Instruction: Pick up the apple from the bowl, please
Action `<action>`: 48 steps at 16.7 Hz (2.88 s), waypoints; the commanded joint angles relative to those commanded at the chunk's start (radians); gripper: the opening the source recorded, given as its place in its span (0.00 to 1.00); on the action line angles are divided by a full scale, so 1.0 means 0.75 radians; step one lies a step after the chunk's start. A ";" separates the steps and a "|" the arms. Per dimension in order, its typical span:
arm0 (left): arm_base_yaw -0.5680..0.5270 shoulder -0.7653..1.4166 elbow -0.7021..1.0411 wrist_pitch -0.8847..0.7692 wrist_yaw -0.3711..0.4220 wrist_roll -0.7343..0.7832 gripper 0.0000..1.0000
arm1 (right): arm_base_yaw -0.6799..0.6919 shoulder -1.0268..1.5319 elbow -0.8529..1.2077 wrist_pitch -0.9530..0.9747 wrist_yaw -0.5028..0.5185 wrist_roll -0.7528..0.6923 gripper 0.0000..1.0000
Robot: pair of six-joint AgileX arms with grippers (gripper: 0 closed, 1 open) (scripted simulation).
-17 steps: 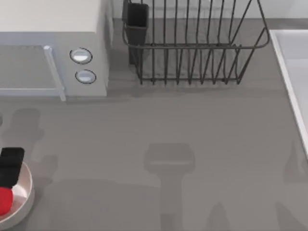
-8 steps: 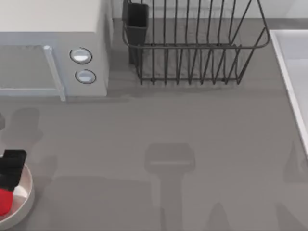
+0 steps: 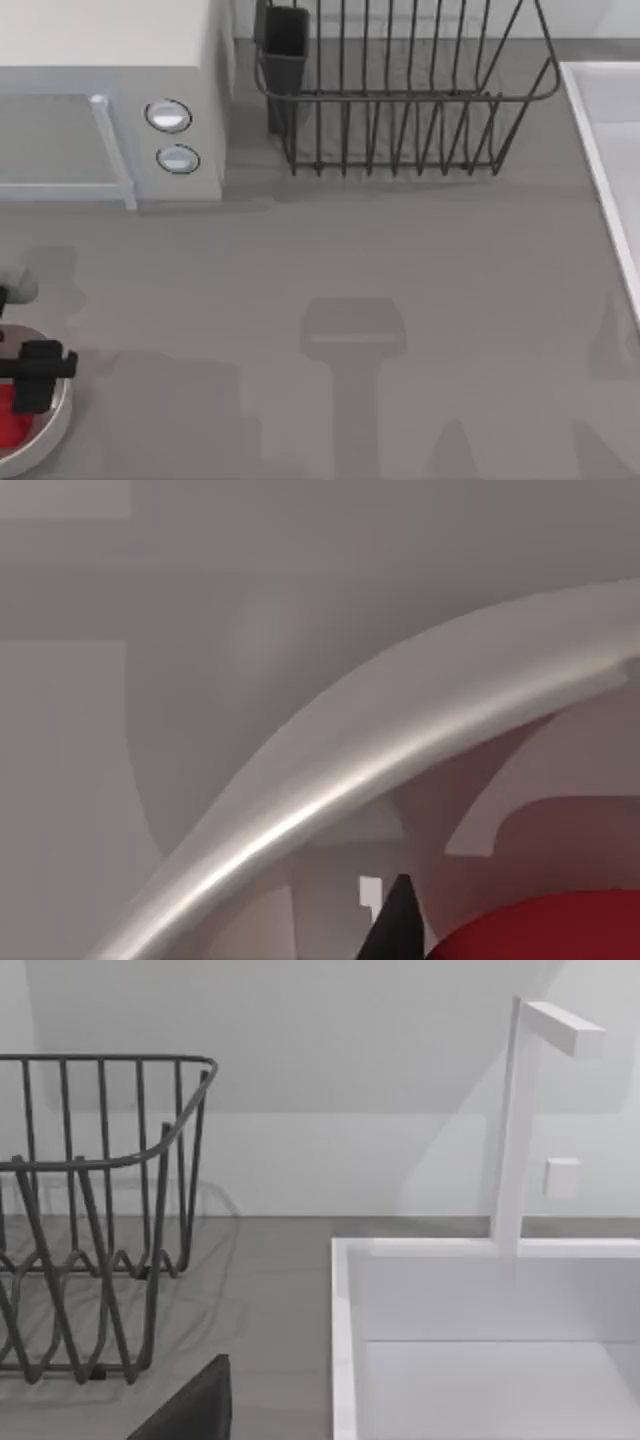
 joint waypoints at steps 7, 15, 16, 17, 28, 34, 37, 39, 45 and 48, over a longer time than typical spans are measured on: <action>0.002 0.051 -0.065 0.090 0.000 0.002 1.00 | 0.000 0.000 0.000 0.000 0.000 0.000 1.00; 0.002 0.051 -0.065 0.090 0.000 0.002 0.40 | 0.000 0.000 0.000 0.000 0.000 0.000 1.00; 0.002 0.051 -0.065 0.090 0.000 0.002 0.32 | 0.000 0.000 0.000 0.000 0.000 0.000 1.00; 0.002 0.051 -0.065 0.090 0.000 0.002 0.25 | 0.000 0.000 0.000 0.000 0.000 0.000 1.00; 0.002 0.051 -0.065 0.090 0.000 0.002 0.00 | 0.000 0.000 0.000 0.000 0.000 0.000 1.00; -0.002 -0.111 0.142 -0.179 0.015 0.003 0.00 | 0.000 0.000 0.000 0.000 0.000 0.000 1.00; -0.006 -0.109 0.393 -0.437 0.015 0.000 0.00 | 0.000 0.000 0.000 0.000 0.000 0.000 1.00; -0.009 -0.116 0.604 -0.670 0.014 -0.004 0.00 | 0.000 0.000 0.000 0.000 0.000 0.000 1.00; -0.019 -0.174 1.161 -1.276 0.013 -0.015 0.00 | 0.000 0.000 0.000 0.000 0.000 0.000 1.00; -0.023 -0.204 1.287 -1.404 0.013 -0.018 0.00 | 0.000 0.000 0.000 0.000 0.000 0.000 1.00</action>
